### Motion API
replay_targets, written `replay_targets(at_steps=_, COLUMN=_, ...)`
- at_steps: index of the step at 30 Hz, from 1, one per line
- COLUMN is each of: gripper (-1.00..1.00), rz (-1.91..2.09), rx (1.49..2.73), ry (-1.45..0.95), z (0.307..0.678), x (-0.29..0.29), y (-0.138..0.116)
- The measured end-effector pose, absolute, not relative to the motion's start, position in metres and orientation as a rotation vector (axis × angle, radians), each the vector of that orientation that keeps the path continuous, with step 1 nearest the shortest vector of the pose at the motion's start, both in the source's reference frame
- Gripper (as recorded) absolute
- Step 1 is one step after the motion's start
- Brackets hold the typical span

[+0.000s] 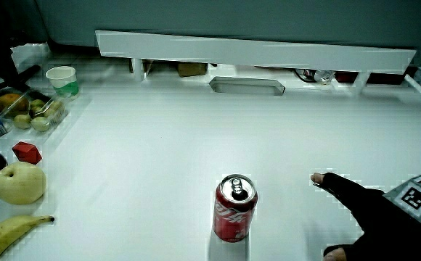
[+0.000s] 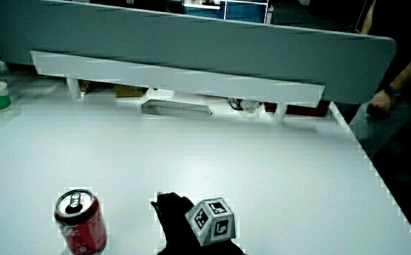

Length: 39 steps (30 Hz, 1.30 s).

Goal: Pick cola

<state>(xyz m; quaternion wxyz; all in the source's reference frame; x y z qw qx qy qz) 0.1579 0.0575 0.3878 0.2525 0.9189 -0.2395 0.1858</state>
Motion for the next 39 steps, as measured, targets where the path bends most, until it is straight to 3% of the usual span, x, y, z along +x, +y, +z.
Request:
replay_targets(at_steps=13, gripper=0.0, rz=0.62, rx=2.406, ry=-0.702, z=0.397, x=0.108, y=0.038)
replay_targets(at_steps=39, gripper=0.0, rz=0.738, rx=2.345, ry=-0.726, z=0.432, x=0.051, y=0.019)
